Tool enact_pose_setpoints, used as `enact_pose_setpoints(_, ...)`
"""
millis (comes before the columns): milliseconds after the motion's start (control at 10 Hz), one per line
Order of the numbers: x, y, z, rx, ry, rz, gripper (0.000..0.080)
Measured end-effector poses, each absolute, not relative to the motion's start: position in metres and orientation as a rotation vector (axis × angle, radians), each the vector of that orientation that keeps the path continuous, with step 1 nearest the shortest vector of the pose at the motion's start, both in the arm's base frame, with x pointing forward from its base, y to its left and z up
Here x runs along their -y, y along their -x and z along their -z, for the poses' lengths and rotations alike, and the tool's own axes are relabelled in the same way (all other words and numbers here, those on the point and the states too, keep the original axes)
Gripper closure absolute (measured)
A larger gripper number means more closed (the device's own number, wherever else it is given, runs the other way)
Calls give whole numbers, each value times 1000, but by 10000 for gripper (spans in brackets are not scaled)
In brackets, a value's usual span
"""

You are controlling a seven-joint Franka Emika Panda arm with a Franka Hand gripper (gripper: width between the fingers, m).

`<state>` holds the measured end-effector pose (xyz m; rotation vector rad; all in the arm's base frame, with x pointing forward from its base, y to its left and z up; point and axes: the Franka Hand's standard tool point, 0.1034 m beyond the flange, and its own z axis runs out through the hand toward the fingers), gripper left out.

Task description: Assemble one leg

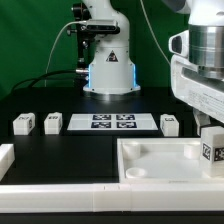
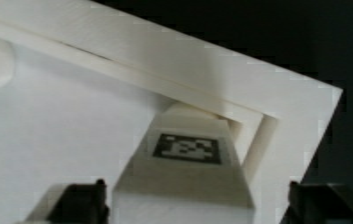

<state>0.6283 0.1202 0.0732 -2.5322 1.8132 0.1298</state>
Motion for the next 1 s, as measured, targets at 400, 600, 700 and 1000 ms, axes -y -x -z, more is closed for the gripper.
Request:
enact_pose_setpoints(400, -120, -628, -72, -1316, 2806, -115, 153)
enact_pose_setpoints(600, -120, -628, -71, -1025, 2918, -109, 150)
enact_pose_setpoints(700, -119, -628, -71, -814, 2979, -103, 150)
enact_pose_setpoints(1000, -118, -628, -71, -211, 3079, -87, 150)
